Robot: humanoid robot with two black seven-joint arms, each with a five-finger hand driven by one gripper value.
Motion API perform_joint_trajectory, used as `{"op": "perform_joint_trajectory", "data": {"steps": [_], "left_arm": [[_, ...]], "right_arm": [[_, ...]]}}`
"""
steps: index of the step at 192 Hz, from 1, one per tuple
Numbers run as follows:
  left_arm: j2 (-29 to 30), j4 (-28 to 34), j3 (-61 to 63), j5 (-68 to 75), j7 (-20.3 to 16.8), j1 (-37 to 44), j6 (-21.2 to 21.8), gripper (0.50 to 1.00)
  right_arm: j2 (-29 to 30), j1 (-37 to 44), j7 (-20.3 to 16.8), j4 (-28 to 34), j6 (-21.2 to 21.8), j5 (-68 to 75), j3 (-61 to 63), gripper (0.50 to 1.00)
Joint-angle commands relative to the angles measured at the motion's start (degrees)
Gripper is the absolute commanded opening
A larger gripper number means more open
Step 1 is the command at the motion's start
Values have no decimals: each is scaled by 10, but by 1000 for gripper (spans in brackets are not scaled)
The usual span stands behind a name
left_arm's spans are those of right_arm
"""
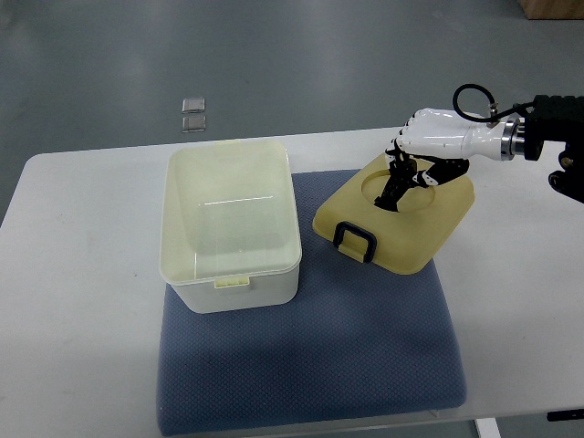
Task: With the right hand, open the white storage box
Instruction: 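Carry the lid beside the box and lower it onto the mat, then open the right hand and release the lid handle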
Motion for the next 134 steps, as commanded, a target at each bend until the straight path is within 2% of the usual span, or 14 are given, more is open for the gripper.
{"op": "perform_joint_trajectory", "data": {"steps": [1, 81, 87, 89, 92, 95, 99, 114, 134], "left_arm": [[0, 0, 0, 0, 0, 0, 0, 1000], [0, 0, 0, 0, 0, 0, 0, 1000], [0, 0, 0, 0, 0, 0, 0, 1000], [0, 0, 0, 0, 0, 0, 0, 1000], [0, -1, 0, 0, 0, 0, 0, 1000], [0, 0, 0, 0, 0, 0, 0, 1000], [0, -1, 0, 0, 0, 0, 0, 1000], [0, 0, 0, 0, 0, 0, 0, 1000], [0, 0, 0, 0, 0, 0, 0, 1000]], "right_arm": [[18, -7, 0, 0, -20, -4, -2, 500], [43, -34, 0, 0, -63, -26, -34, 504], [43, -36, 0, 0, -67, -26, -34, 552], [43, -37, 0, 0, -69, -25, -33, 590], [43, -37, 0, 0, -71, -25, -33, 607], [43, -37, 0, -1, -73, -24, -33, 649], [43, -36, 0, -1, -75, -24, -33, 682], [40, -34, 0, -1, -78, -24, -33, 752], [33, -28, 0, -1, -78, -22, -34, 813]]}}
